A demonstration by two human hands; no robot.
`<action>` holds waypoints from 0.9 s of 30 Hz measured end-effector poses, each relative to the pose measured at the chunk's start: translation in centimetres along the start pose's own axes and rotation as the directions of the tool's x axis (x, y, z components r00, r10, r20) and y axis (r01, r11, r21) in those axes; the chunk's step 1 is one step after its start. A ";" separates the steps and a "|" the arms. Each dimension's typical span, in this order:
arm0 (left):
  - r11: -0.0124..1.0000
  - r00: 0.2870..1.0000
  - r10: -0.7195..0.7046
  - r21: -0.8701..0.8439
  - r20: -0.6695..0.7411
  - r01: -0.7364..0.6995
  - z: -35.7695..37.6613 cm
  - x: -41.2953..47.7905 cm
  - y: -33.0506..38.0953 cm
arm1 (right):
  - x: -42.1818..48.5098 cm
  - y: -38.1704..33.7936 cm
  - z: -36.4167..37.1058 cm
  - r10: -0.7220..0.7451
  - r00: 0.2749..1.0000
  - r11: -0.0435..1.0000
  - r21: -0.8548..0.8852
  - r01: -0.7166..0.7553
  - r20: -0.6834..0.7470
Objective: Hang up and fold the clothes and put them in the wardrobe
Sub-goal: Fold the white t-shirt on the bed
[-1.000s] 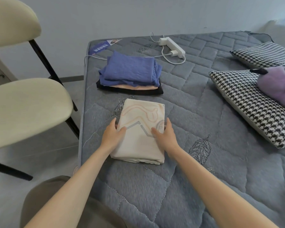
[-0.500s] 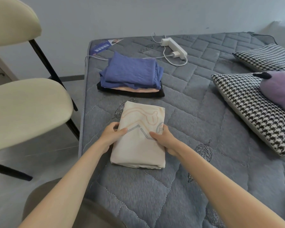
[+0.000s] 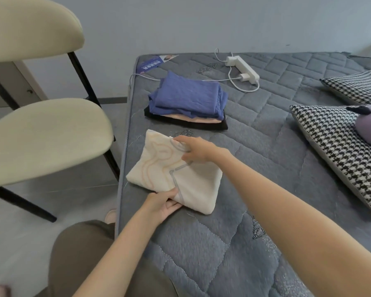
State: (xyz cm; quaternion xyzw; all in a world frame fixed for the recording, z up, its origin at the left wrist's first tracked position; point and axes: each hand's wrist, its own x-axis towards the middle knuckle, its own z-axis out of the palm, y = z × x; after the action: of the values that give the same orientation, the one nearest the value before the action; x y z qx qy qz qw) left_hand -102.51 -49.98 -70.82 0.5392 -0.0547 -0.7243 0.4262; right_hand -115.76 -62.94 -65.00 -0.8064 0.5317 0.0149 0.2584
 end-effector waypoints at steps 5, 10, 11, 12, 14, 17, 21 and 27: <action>0.999 0.999 -0.032 -0.019 -0.018 0.032 -0.2 0.0 -1.0 | -0.1 0.7 1.8 0.067 0.990 0.997 -0.039 -0.073 -0.126; 0.993 0.974 0.114 -0.016 -0.195 -0.119 -1.8 0.8 1.3 | -2.5 2.1 4.3 0.215 0.930 0.977 0.051 -0.209 -0.300; 0.990 0.967 0.133 -0.024 -0.217 -0.141 -1.9 0.8 1.9 | -3.2 2.1 4.9 0.255 0.907 0.967 0.078 -0.243 -0.335; 0.987 0.962 0.147 -0.030 -0.232 -0.158 -2.0 0.9 2.4 | -3.7 2.0 5.6 0.305 0.883 0.952 0.117 -0.282 -0.357; 0.982 0.950 0.179 -0.016 -0.254 -0.189 -2.2 1.0 3.4 | -4.8 1.4 6.9 0.430 0.830 0.900 0.245 -0.362 -0.355; 0.968 0.919 0.235 -0.007 -0.318 -0.250 -2.6 1.4 4.8 | -5.7 0.2 8.6 0.584 0.749 0.779 0.476 -0.408 -0.314; 0.942 0.849 0.336 0.135 -0.407 -0.308 -3.4 2.5 6.3 | -6.1 -0.6 10.0 0.720 0.616 0.649 0.624 -0.434 -0.320; 0.691 0.788 0.542 0.688 -0.292 -0.221 -3.8 3.9 7.8 | -5.9 -0.7 11.1 0.748 0.553 0.655 0.538 -0.530 -0.367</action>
State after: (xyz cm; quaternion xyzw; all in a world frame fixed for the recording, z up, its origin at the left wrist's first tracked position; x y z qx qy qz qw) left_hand -95.16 -56.12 -71.04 0.7834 -0.2984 -0.4005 0.3698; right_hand -114.91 -52.91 -72.61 -0.4536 0.8357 -0.2264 0.2112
